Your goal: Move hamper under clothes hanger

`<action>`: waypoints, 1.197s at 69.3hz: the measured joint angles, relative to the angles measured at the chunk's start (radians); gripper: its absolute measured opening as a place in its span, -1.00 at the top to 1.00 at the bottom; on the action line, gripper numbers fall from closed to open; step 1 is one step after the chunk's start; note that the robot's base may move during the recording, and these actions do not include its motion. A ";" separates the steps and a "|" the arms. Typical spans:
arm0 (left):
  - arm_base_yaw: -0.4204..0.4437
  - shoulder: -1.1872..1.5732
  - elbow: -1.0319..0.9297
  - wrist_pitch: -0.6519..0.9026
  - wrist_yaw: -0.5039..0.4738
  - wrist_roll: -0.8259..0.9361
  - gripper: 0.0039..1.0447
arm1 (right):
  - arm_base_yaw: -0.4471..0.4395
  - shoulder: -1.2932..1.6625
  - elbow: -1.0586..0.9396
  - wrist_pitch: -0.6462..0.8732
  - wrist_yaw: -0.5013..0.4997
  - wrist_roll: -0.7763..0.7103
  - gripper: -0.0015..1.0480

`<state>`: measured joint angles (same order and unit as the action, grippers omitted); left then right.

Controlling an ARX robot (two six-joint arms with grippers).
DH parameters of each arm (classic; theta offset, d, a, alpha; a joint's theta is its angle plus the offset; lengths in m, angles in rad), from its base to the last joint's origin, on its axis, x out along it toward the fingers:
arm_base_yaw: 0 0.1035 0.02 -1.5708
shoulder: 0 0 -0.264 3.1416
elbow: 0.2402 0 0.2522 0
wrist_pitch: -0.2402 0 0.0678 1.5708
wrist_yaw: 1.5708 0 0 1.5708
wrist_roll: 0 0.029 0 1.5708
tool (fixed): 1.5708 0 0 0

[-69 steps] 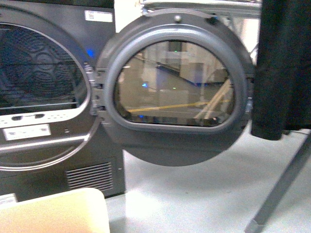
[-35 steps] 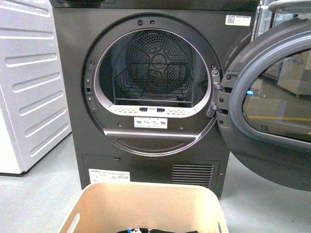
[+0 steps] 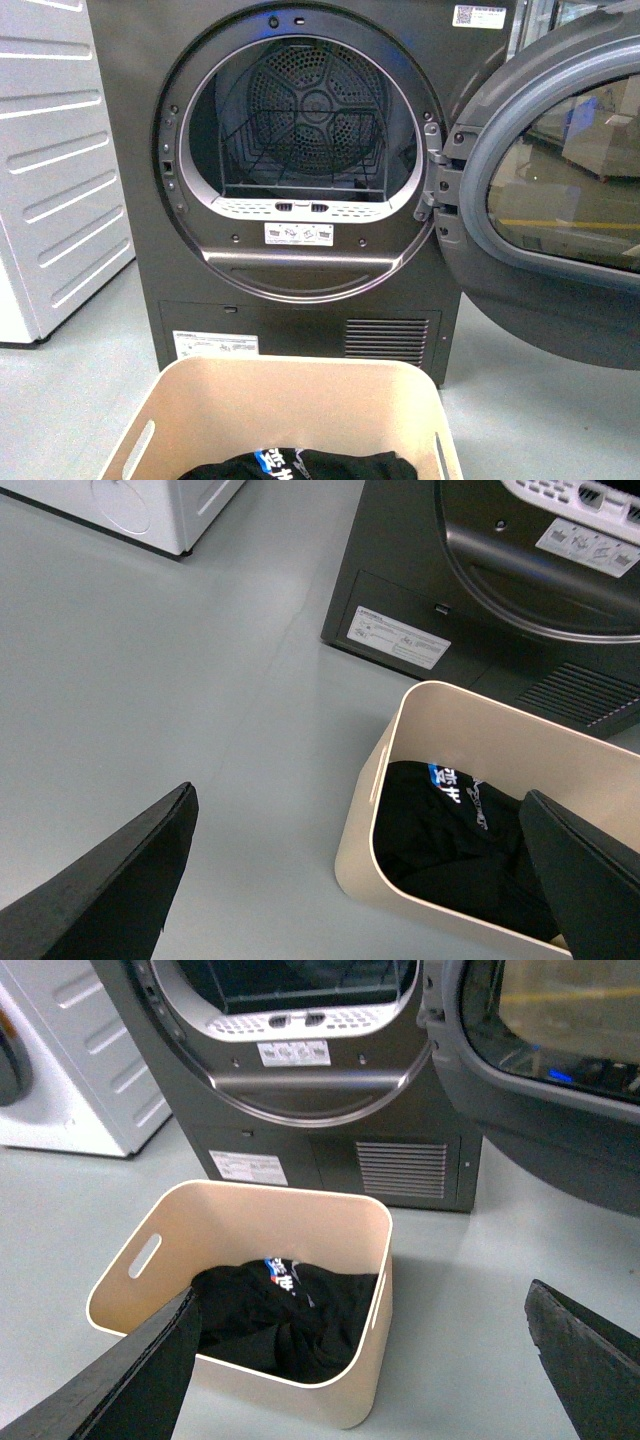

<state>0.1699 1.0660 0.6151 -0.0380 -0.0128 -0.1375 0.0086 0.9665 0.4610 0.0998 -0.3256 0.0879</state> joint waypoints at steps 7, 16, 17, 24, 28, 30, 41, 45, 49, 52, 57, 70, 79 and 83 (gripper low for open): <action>-0.011 0.230 0.109 0.045 0.013 0.046 -0.88 | 0.051 0.220 0.094 0.000 0.048 0.003 -0.85; -0.058 0.496 0.260 0.048 0.000 0.098 -0.88 | 0.137 0.466 0.238 0.006 0.147 -0.010 -0.85; -0.064 0.520 0.273 0.042 -0.007 0.106 -0.88 | 0.145 0.490 0.251 0.006 0.161 -0.012 -0.85; -0.100 0.653 0.326 0.053 -0.044 0.143 -0.88 | 0.193 0.639 0.322 0.020 0.238 -0.016 -0.85; -0.110 0.704 0.346 0.064 -0.050 0.158 -0.88 | 0.214 0.703 0.350 0.028 0.273 -0.022 -0.85; -0.114 0.729 0.357 0.069 -0.049 0.163 -0.88 | 0.224 0.734 0.364 0.033 0.288 -0.025 -0.85; -0.114 0.843 0.415 0.108 -0.037 0.166 -0.88 | 0.270 0.885 0.459 0.034 0.334 -0.034 -0.85; -0.112 0.886 0.437 0.112 -0.036 0.166 -0.88 | 0.286 0.944 0.506 0.026 0.347 -0.039 -0.85; -0.109 0.922 0.455 0.119 -0.034 0.166 -0.88 | 0.298 0.994 0.546 0.013 0.356 -0.041 -0.85; -0.108 0.948 0.469 0.121 -0.034 0.165 -0.88 | 0.304 1.024 0.572 0.005 0.361 -0.045 -0.85; -0.107 0.989 0.492 0.126 -0.035 0.166 -0.88 | 0.315 1.075 0.614 -0.009 0.381 -0.057 -0.85; -0.115 1.069 0.543 0.142 -0.036 0.169 -0.88 | 0.336 1.174 0.702 -0.031 0.428 -0.078 -0.85; -0.133 1.114 0.571 0.147 -0.028 0.164 -0.88 | 0.337 1.227 0.750 -0.042 0.446 -0.084 -0.85; -0.144 1.128 0.574 0.154 -0.023 0.164 -0.88 | 0.333 1.247 0.763 -0.043 0.451 -0.085 -0.85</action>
<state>0.0257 2.1941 1.1889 0.1158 -0.0357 0.0265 0.3416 2.2135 1.2243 0.0563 0.1257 0.0029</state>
